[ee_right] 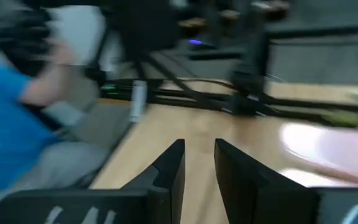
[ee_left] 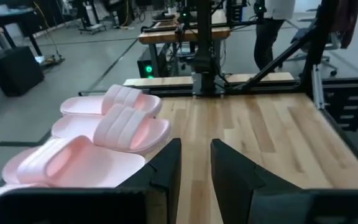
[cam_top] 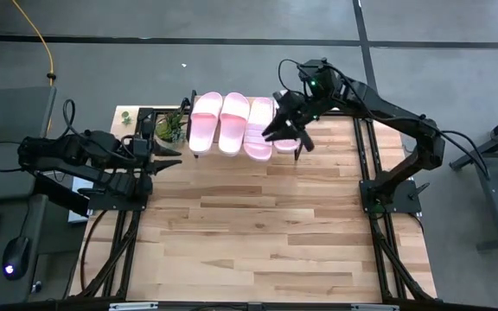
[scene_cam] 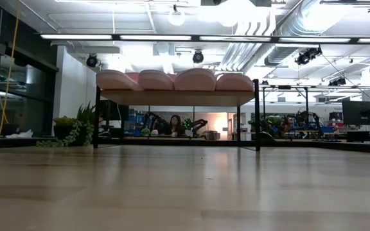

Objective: Pick and place slides into the shelf
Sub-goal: Return to Home Position

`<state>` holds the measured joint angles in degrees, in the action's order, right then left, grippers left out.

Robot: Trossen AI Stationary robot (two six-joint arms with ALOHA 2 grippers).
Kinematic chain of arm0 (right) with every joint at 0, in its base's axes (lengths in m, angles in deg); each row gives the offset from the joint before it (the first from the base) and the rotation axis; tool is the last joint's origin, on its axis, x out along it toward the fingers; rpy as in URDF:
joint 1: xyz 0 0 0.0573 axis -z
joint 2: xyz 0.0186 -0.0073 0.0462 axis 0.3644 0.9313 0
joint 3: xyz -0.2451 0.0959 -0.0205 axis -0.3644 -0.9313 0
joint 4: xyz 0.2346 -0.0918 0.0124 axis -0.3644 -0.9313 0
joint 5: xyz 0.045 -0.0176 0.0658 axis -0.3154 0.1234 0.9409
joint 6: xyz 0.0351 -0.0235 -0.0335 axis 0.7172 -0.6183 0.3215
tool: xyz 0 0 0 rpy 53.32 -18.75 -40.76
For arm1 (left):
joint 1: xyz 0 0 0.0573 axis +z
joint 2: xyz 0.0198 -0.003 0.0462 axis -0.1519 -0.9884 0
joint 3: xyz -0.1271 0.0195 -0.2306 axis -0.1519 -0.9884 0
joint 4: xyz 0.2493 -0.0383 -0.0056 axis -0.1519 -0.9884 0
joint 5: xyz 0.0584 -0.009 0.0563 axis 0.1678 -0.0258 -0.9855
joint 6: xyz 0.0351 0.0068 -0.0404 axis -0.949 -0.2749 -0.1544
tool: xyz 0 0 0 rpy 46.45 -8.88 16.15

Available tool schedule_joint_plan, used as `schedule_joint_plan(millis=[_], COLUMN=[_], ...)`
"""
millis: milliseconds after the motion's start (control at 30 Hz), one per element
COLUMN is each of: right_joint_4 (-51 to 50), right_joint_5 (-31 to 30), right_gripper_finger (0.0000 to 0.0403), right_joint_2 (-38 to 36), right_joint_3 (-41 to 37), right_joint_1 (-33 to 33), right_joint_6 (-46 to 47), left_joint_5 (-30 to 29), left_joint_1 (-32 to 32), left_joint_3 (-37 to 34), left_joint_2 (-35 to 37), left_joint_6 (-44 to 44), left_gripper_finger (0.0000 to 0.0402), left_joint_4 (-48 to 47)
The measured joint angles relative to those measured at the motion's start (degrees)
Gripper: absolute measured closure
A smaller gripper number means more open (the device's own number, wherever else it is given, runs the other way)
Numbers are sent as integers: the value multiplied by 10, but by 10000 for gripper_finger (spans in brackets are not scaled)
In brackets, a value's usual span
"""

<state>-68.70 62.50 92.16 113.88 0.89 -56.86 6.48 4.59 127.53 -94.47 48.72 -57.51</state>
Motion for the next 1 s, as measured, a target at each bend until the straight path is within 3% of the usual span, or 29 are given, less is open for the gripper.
schedule_joint_plan(millis=[167, 267, 400, 800, 1000], right_joint_4=[5, 20, 19, 4, -2], right_joint_5=[115, 130, 84, -170, -149], right_gripper_finger=[324, 324, 324, 324, 324], right_joint_2=[-3, -4, -4, -1, -2], right_joint_3=[0, 0, 0, 0, 0], right_joint_1=[-2, -2, -2, -2, -3], right_joint_6=[-55, -30, 8, 21, 23], left_joint_5=[4, 4, 4, 4, 4], left_joint_1=[0, 0, 0, 0, 0], left_joint_3=[0, 0, 0, 0, 0], left_joint_2=[0, 0, 0, -6, -5], left_joint_6=[23, 23, 22, 6, -9], left_gripper_finger=[328, 328, 328, 328, 328], left_joint_4=[0, 1, 1, 1, 39])
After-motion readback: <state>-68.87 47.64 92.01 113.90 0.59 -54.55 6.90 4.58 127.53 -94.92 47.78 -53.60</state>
